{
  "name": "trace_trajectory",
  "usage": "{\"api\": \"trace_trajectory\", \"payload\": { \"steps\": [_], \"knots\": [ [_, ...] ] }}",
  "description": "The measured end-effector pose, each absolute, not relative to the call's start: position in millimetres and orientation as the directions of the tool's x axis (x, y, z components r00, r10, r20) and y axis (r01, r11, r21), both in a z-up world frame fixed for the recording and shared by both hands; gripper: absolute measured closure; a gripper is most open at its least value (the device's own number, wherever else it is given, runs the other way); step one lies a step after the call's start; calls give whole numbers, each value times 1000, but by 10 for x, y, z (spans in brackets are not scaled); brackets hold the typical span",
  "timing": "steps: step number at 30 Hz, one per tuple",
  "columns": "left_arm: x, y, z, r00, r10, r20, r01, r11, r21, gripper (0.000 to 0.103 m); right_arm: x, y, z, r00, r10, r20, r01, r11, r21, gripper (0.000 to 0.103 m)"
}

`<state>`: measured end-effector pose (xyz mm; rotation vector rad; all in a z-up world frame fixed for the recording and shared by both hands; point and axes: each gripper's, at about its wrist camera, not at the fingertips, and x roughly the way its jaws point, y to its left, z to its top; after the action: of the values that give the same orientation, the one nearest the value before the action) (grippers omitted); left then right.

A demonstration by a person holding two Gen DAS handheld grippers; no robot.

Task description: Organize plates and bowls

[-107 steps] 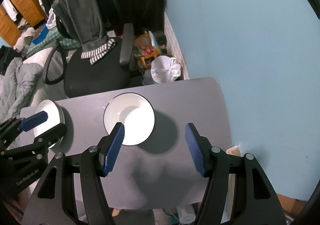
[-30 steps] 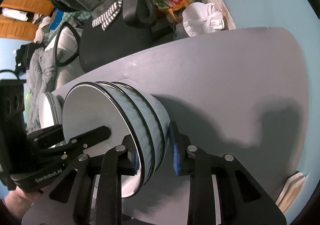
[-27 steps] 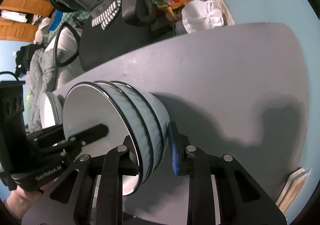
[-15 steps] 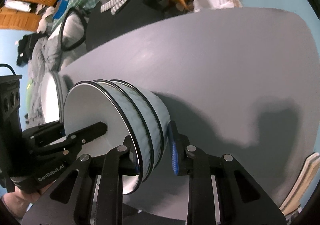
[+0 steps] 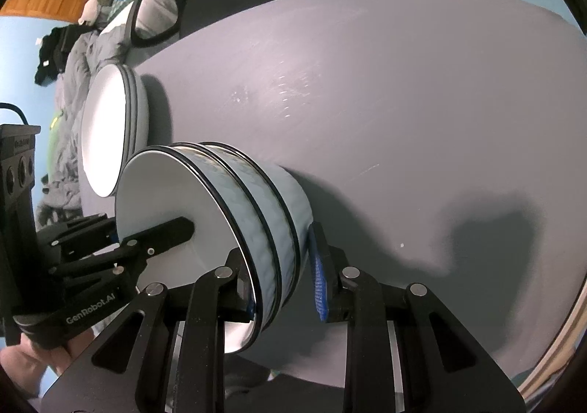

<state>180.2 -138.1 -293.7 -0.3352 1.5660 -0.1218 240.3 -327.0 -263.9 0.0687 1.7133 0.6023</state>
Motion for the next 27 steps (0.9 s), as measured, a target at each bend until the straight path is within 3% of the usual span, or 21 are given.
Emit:
{"api": "trace_trajectory", "payload": {
  "steps": [8,15,18,22,27],
  "knots": [
    [1769,-1459,-2932,44,-255,-966,-120,958,-259,85,2386,-3313,-2682,-239,388,-890,-269,854,444,78],
    [1635,-1332,-2930,79,-291,-953,-180,937,-301,83,2304,-3331,-2701,-243,419,-875,-253,844,474,70],
    [1603,-1298,-2942,89,-299,-950,-199,929,-311,81,2268,-3318,-2656,-212,409,-888,-285,843,456,70],
    [1531,-1209,-2963,102,-292,-951,-213,927,-308,69,2261,-3332,-2653,-208,416,-886,-281,842,461,71],
    [1496,-1163,-2997,107,-328,-939,-220,913,-344,68,2243,-3354,-2632,-196,415,-889,-279,845,456,72]
  ]
}}
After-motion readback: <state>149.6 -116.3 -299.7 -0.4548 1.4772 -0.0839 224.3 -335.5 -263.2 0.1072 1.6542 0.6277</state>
